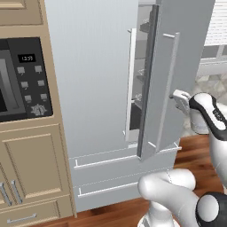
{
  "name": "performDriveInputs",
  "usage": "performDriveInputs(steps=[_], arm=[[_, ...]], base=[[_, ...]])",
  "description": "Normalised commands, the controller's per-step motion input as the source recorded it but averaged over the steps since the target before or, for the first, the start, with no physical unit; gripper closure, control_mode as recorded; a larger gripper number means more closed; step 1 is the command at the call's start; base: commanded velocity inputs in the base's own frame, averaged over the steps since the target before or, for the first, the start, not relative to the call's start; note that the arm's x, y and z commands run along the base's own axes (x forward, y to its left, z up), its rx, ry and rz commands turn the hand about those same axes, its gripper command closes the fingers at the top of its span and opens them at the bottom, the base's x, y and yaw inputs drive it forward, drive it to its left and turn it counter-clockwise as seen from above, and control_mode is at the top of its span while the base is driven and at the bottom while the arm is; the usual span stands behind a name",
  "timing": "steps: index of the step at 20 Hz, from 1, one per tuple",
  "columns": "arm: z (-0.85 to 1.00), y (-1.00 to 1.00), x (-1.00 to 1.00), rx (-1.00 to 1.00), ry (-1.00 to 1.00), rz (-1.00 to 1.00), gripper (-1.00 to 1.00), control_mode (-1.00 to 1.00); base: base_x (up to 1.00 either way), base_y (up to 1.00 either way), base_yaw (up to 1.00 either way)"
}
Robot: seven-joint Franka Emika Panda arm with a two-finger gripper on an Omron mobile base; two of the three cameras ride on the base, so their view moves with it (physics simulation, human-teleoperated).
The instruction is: Place the potato in the correct fridge rack based on whether it is a fruit or vegetable. Finally, close the fridge door.
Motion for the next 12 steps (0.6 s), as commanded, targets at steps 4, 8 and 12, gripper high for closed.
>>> performDriveInputs(steps=[4,8,12], arm=[[0.01,0.31,0.33,0.04,0.00,-0.02,-1.00,-1.00],[0.02,0.30,0.40,0.02,0.00,-0.03,-1.00,-1.00],[0.00,0.28,0.33,0.03,0.00,-0.03,-1.00,-1.00]], base=[[0.00,0.00,0.00],[0.00,0.00,0.00],[0.00,0.00,0.00]])
